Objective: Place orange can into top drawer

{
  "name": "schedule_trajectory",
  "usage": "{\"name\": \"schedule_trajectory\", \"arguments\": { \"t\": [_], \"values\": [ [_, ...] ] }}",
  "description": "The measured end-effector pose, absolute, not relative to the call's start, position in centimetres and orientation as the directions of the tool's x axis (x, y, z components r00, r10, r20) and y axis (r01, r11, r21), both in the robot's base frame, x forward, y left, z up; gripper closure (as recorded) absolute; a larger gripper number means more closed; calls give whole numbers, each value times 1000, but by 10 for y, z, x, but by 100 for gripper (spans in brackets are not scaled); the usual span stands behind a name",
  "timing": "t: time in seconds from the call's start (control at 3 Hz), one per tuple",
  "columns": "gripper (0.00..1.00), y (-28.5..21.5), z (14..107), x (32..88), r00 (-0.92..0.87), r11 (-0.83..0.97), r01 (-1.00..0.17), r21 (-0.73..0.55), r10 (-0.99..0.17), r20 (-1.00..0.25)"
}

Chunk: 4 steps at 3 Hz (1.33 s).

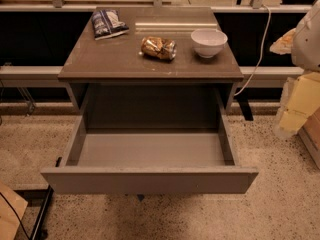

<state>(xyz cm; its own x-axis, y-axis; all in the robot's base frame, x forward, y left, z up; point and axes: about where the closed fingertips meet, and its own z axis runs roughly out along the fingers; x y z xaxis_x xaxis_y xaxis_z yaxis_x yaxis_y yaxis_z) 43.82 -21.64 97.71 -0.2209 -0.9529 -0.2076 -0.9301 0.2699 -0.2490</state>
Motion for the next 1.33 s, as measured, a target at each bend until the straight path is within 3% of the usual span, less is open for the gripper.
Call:
{"name": "schedule_trajectory", "arguments": {
  "t": [1.33],
  "values": [
    [0,-215,981,490,-182,260,-933,-249,-937,-298]
  ]
}}
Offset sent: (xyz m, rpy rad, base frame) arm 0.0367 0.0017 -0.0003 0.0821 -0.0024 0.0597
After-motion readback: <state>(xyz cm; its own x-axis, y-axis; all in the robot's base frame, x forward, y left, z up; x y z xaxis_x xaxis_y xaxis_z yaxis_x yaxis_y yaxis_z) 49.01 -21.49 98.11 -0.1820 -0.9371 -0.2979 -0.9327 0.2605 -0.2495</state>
